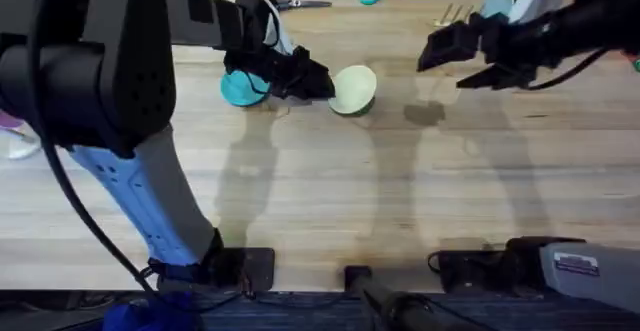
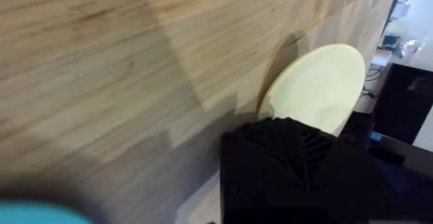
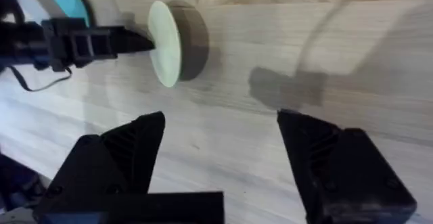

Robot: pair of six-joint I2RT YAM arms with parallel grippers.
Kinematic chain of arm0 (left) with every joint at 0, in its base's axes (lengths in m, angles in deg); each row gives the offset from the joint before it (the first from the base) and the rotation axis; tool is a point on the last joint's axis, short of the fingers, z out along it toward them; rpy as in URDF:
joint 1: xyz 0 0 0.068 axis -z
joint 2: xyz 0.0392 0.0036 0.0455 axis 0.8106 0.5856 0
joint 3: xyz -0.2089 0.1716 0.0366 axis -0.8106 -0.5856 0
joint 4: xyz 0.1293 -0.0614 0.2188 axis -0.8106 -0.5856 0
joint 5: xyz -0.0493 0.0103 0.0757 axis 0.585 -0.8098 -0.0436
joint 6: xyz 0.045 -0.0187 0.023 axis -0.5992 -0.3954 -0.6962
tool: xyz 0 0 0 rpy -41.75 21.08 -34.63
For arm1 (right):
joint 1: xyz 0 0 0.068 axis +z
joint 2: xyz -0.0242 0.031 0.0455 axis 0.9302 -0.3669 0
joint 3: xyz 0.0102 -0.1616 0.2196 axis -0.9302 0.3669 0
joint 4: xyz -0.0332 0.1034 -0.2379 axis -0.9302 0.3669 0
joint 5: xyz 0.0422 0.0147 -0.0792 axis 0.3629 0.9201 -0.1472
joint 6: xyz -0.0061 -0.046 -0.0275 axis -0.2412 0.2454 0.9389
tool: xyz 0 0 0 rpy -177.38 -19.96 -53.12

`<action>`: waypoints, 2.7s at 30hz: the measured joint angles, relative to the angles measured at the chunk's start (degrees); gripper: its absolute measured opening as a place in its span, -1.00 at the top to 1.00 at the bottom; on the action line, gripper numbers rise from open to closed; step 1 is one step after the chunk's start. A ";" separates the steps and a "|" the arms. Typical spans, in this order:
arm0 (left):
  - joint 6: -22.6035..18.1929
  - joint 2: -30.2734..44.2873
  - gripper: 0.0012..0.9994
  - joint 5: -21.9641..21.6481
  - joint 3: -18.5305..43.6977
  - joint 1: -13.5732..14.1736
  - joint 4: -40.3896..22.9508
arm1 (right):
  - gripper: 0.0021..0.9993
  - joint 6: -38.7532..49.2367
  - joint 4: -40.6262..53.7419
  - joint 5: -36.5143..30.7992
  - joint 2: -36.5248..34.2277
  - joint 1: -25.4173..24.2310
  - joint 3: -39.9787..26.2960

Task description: Pick up the plates from the table one by one and place each into a slot on the dish rack.

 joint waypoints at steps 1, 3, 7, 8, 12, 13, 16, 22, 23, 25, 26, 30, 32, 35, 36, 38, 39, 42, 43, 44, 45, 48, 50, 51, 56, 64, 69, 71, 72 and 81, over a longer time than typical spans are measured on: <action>0.01 0.00 0.92 0.00 0.00 0.00 0.00 | -0.99 -0.73 -1.34 0.85 -0.32 0.00 1.06; 0.01 0.00 0.92 0.00 0.00 0.00 -0.02 | -0.99 -2.13 -3.40 2.48 -1.02 0.09 2.76; 0.01 0.00 0.92 0.00 0.00 0.00 -0.02 | -0.99 -3.78 -6.74 5.25 -3.77 1.09 4.17; 0.01 0.00 0.92 0.00 0.00 0.00 -0.02 | -0.99 -4.09 -7.73 5.66 -4.66 1.58 4.27; 0.47 0.00 0.92 0.00 0.00 0.00 -0.02 | -0.99 -5.71 -11.99 6.57 -8.21 4.08 4.36; 0.50 0.00 0.92 0.00 0.00 0.00 -0.02 | -0.99 -6.16 -12.99 6.67 -9.05 4.78 4.36; 0.77 0.00 0.92 -0.02 0.00 0.00 -0.02 | -0.99 -7.50 -16.15 6.90 -11.60 7.23 4.36; 1.09 0.00 0.92 -0.04 0.00 0.00 -0.02 | -0.99 -8.43 -22.40 7.47 -15.30 10.99 4.36; 1.11 0.00 0.92 -0.03 0.00 0.00 -0.02 | -0.99 -8.78 -23.38 7.50 -15.85 11.38 4.36; 1.11 0.00 0.92 -0.04 0.00 0.00 -0.02 | -0.99 -9.48 -25.19 7.53 -16.89 11.93 4.36; 1.11 0.00 0.92 -0.04 0.00 0.00 -0.02 | -0.99 -10.03 -26.12 7.53 -17.42 12.10 4.36; 1.13 0.00 0.92 -0.04 0.00 0.00 -0.02 | -0.99 -11.49 -29.18 7.58 -19.05 12.41 4.36; 1.13 0.00 0.92 -0.04 0.00 0.00 -0.02 | -0.99 -12.05 -30.26 7.60 -19.54 12.41 4.36; 1.13 0.00 0.92 -0.04 0.00 0.00 -0.02 | -0.99 -13.55 -30.48 7.58 -19.99 12.41 4.36; 1.13 0.00 0.92 -0.04 0.00 0.00 -0.02 | -0.99 -14.01 -30.47 7.58 -20.02 12.42 4.36; 1.14 0.00 0.92 -0.04 0.00 0.00 -0.02 | -0.99 -14.77 -30.51 7.58 -20.04 12.44 4.36; 1.13 0.00 0.92 -0.04 0.00 0.00 -0.02 | -0.99 -15.04 -30.49 7.58 -20.04 12.44 4.36; 1.15 0.00 0.92 -0.04 0.00 0.00 -0.02 | -0.99 -16.17 -30.49 7.60 -20.04 12.44 4.36; 1.15 0.00 0.92 -0.04 0.00 0.00 -0.02 | -0.99 -16.47 -30.51 7.60 -20.04 12.44 4.36; 1.15 0.00 0.92 -0.04 0.00 0.00 -0.02 | -0.99 -16.77 -30.49 7.60 -20.04 12.44 4.36; 1.15 0.00 0.92 -0.04 0.00 0.00 -0.02 | -0.99 -17.13 -30.51 7.60 -20.04 12.44 4.36; 1.28 0.00 0.92 -0.04 0.00 0.00 -0.02 | -0.99 -17.84 -30.50 7.62 -20.04 12.44 4.36; 1.29 0.00 0.92 -0.04 0.00 0.00 -0.02 | -0.99 -18.15 -30.51 7.62 -20.04 12.44 4.36; 1.30 0.00 0.92 -0.04 0.00 0.00 -0.02 | -0.99 -18.44 -30.51 7.62 -20.04 12.44 4.36; 1.30 0.00 0.92 -0.04 0.00 0.00 -0.02 | -0.99 -19.79 -30.51 7.66 -20.04 12.44 4.36; 1.30 0.00 0.92 -0.04 0.00 0.00 -0.02 | -0.99 -21.75 -30.53 7.66 -20.05 12.44 4.36; 1.30 0.00 0.92 -0.04 0.00 0.00 -0.02 | -0.99 -22.37 -30.62 7.18 -20.04 12.44 4.36; 1.30 0.00 0.92 -0.04 0.00 0.00 -0.02 | -0.99 -22.51 -30.83 6.98 -20.04 12.44 4.36; 1.30 0.00 0.92 -0.04 0.00 0.00 -0.02 | -0.99 -22.53 -30.85 6.83 -20.04 12.44 4.36; 1.30 0.00 0.92 -0.05 0.00 0.00 -0.02 | -0.99 -22.53 -30.84 6.59 -20.04 12.74 4.36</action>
